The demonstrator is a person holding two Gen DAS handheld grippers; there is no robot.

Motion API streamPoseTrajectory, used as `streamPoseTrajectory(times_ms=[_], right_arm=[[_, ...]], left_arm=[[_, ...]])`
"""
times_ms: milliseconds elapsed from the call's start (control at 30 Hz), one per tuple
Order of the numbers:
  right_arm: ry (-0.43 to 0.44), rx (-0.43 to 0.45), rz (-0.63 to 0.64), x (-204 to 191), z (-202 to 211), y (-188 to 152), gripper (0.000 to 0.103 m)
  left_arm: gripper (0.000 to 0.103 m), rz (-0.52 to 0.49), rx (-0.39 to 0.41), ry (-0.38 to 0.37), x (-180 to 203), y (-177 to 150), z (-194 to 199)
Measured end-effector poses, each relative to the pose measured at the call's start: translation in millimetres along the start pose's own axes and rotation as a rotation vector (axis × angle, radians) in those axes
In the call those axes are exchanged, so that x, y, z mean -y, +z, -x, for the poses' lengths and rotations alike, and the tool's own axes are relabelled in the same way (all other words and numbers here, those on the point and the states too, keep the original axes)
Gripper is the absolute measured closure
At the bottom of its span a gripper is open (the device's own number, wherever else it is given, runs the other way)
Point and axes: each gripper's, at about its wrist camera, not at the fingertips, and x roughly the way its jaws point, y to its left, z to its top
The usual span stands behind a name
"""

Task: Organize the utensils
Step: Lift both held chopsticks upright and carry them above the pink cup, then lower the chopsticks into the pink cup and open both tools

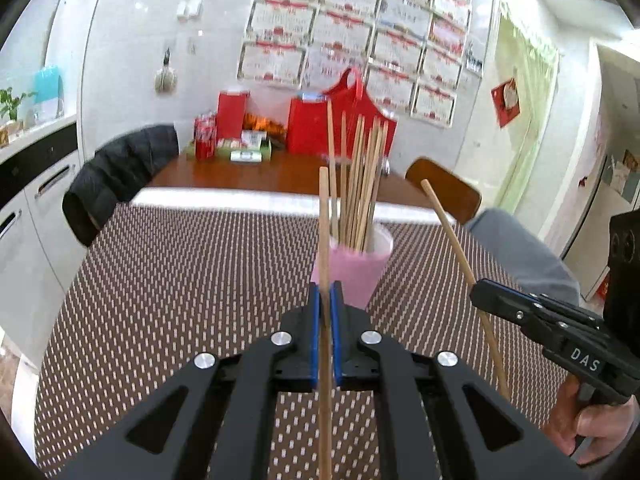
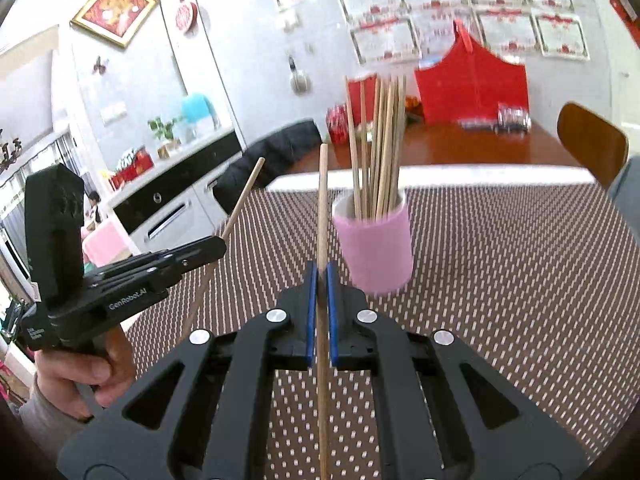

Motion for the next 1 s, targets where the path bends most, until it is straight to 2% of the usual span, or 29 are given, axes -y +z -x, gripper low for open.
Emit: streamPoseTrajectory(times_ms=[200,400,500,633,733,1000], right_arm=[[0.003,0.143,0.007,5,9,45,0.098],[0.051,0.308,-0.023,18,6,91,0.098],[0.067,0.372,-0.038,26,-3,112,0.098],[0.068,0.428,-0.052,35,-23,132,0.098],[0.054,0.460,-0.073,43,-43,139,0.098],[0.012,0.452,-0.066,55,-96,127,0.097]], left_arm=[[0.098,0.021,0.132,-0.047,10,46,7],[0.098,0.032,0.298,-0.170,26,105,2],[0.098,0.033,0.365,-0.217,32,124,-5],[0.098,0.029,0.423,-0.243,37,134,-25],[0.098,0.028,0.436,-0.234,36,135,-47],[0.098,0.015,0.426,-0.209,24,119,-98]])
